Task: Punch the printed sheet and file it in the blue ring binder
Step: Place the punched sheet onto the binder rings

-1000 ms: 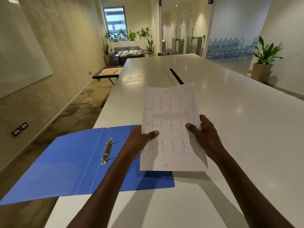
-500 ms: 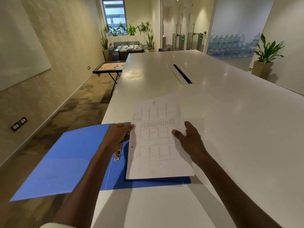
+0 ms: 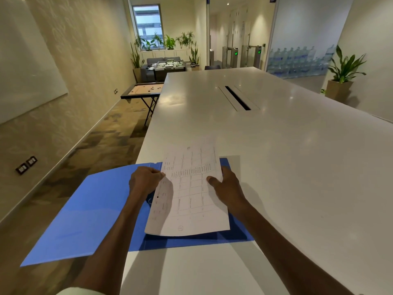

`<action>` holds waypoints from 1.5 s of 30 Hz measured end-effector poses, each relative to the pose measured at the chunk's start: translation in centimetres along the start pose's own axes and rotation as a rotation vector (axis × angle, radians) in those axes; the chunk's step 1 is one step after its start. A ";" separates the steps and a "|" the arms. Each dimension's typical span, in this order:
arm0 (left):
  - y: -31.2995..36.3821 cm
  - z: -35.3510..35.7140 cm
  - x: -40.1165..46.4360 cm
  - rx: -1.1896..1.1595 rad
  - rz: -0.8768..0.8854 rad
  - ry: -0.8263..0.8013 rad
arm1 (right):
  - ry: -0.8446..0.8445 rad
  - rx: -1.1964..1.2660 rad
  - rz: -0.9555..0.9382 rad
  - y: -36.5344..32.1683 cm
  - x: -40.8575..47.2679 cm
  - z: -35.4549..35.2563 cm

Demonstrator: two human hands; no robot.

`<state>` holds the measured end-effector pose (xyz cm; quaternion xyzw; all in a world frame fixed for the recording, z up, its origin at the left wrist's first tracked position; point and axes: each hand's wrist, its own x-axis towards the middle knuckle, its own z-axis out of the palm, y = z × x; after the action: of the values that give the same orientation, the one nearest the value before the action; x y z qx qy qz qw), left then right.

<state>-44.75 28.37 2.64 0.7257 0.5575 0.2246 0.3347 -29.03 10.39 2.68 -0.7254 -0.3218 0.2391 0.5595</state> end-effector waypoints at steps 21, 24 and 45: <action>-0.9 -0.9 -0.5 -0.111 -0.067 -0.208 | 0.027 -0.065 0.079 -0.3 0.6 -0.2; -0.9 -2.0 -0.5 -0.074 -0.090 -0.329 | 0.026 -0.072 0.079 -0.2 0.7 -0.3; -1.3 -4.8 -0.7 0.116 -0.081 -0.593 | 0.023 -0.080 0.066 0.6 0.8 -0.3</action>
<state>-49.14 29.06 4.99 0.7547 0.4760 -0.0426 0.4495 -28.14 10.67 2.17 -0.7599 -0.3007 0.2362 0.5257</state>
